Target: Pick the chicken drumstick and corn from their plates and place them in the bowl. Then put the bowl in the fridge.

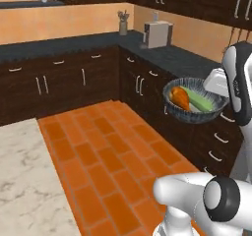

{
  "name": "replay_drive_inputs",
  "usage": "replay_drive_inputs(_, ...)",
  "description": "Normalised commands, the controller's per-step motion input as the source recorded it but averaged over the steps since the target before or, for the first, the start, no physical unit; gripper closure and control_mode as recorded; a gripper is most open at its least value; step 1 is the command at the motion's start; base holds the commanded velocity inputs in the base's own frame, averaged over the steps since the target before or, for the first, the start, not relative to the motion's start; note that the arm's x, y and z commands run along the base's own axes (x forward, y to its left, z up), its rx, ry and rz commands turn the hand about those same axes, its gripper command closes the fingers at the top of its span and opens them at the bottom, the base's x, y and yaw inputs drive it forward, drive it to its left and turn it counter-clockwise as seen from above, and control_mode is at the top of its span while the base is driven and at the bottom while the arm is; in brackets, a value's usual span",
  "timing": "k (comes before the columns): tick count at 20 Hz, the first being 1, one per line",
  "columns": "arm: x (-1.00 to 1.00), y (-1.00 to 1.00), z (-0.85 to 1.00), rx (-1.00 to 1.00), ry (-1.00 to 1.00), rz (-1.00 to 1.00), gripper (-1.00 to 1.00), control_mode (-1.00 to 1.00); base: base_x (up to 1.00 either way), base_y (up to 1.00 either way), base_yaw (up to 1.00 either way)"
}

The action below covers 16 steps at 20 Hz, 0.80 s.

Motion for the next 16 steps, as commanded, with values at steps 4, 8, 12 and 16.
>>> replay_drive_inputs(4, 0.0, 0.0, 0.0, 0.0, 0.0, 0.0, 1.0, 1.0, 0.1, 0.21, -0.96)
replay_drive_inputs(8, 0.0, 0.0, 0.0, 0.0, 0.0, 0.0, 1.0, 1.0, 0.44, 0.46, -0.86)
replay_drive_inputs(12, 0.0, 0.0, 0.0, 0.0, 0.0, 0.0, 1.0, 1.0, 0.98, 0.96, -0.59)
replay_drive_inputs(16, 0.0, 0.0, 0.0, 0.0, 0.0, 0.0, 1.0, 1.0, 1.0, 0.99, -0.58)
